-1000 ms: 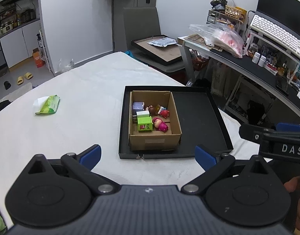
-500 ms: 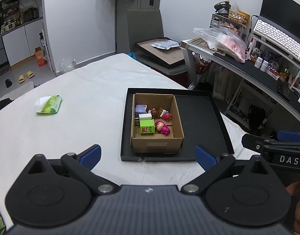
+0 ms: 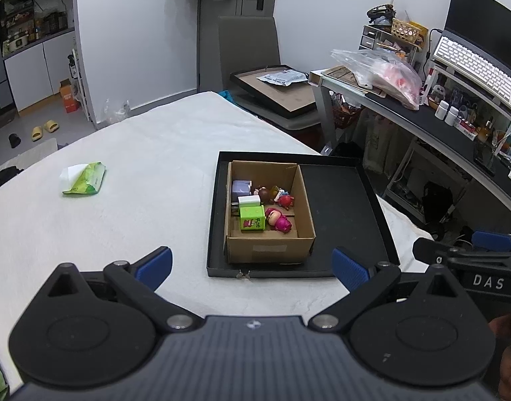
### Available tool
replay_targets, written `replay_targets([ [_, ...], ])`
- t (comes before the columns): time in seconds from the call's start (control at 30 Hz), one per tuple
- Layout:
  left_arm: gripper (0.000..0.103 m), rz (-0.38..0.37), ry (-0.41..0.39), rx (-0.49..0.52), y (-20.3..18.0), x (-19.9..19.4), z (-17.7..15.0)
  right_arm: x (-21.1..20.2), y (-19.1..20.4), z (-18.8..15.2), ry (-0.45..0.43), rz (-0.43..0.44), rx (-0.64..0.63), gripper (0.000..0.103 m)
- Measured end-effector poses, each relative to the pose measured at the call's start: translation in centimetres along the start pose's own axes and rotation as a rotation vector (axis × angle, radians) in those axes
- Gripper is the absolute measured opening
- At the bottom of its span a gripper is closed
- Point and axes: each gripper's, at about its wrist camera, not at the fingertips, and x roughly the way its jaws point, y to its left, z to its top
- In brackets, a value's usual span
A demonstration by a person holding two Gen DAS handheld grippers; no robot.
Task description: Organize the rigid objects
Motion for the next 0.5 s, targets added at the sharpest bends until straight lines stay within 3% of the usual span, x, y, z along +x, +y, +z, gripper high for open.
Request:
replay_targets([
  [0.33,0.101,0.008,0.009,0.007,0.0,1.1,-0.1,0.9,-0.3,-0.4,0.022,-0.056,-0.023,0.103],
  [0.5,0.101,-0.030,0.011,0.009,0.1,2.8,0.0,1.5,-0.8,-0.7,0.033,-0.058,-0.023,0.103],
])
